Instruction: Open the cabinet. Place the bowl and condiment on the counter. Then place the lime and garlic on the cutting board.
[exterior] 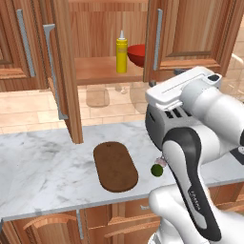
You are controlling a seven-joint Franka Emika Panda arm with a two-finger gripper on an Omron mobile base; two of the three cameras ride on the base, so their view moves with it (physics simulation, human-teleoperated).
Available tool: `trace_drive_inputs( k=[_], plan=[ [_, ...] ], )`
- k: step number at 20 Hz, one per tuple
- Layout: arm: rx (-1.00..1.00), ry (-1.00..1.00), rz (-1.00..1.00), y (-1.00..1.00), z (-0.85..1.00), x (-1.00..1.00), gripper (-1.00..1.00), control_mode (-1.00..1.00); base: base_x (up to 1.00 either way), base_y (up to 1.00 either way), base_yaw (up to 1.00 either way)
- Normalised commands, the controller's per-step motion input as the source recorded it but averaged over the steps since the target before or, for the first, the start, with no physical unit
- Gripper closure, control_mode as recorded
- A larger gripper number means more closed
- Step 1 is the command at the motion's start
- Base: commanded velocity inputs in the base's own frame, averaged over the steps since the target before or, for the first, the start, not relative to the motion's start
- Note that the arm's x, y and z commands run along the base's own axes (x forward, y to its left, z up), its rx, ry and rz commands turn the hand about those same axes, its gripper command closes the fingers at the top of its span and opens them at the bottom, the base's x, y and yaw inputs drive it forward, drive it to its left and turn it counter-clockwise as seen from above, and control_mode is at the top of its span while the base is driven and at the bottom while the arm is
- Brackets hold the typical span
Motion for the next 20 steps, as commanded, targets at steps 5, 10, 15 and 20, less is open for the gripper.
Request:
trace_drive_inputs(
  k=[5, 10, 15, 20],
  plan=[
    [0.05, -0.05, -0.08, -0.07, 0.00, 0.13, -1.00, -1.00, 0.00, 0.00, 0.00],
    [0.06, -0.03, -0.06, -0.23, 0.00, 0.23, -1.00, -1.00, 0.00, 0.00, 0.00],
    [0.05, 0.00, -0.05, -0.27, 0.00, 0.28, -1.00, -1.00, 0.00, 0.00, 0.00],
    [0.04, 0.00, -0.05, -0.21, 0.00, 0.25, -1.00, -1.00, 0.00, 0.00, 0.00]
  ],
)
